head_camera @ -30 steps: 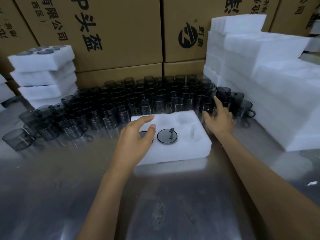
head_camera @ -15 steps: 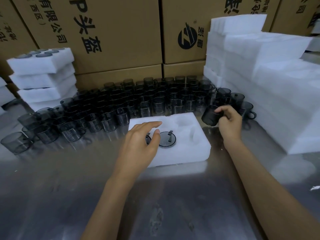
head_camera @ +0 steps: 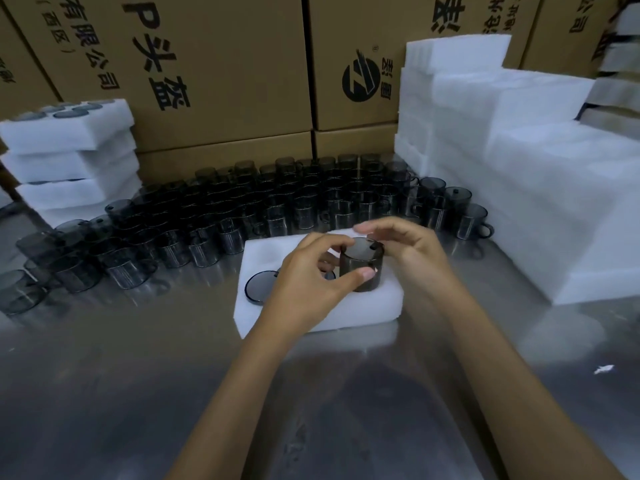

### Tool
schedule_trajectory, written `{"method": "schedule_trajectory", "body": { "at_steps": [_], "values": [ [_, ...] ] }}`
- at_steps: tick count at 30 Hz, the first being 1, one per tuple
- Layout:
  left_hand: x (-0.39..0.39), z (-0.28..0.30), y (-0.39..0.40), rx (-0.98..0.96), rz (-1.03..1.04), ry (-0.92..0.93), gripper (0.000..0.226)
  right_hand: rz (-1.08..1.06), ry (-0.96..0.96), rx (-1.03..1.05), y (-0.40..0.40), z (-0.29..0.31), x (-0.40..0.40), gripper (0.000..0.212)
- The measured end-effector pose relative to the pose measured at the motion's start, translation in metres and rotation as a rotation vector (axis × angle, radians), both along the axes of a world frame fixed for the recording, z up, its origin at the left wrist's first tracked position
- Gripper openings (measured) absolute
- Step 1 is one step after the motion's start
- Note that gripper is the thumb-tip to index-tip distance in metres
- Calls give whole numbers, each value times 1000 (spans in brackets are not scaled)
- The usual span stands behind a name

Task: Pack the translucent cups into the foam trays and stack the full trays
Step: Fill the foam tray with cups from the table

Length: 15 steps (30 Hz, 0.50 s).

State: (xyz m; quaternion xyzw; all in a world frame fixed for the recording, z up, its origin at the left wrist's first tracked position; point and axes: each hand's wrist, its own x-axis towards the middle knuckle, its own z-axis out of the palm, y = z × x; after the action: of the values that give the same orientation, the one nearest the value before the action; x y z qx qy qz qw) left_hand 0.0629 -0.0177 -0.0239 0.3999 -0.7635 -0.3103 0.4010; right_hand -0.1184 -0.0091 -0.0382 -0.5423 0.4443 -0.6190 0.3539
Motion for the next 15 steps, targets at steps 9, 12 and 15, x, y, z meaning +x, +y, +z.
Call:
{"method": "schedule_trajectory", "body": {
  "at_steps": [9, 12, 15],
  "values": [
    [-15, -12, 14, -183, 189, -45, 40, -159, 3, 123, -2, -5, 1, 27],
    [-19, -14, 17, -205, 221, -37, 40, -136, 14, 155, -1, -2, 0, 20],
    [-25, -16, 20, -228, 231, -50, 41, -109, 16, 159, 1, -1, -1, 12]
  ]
}}
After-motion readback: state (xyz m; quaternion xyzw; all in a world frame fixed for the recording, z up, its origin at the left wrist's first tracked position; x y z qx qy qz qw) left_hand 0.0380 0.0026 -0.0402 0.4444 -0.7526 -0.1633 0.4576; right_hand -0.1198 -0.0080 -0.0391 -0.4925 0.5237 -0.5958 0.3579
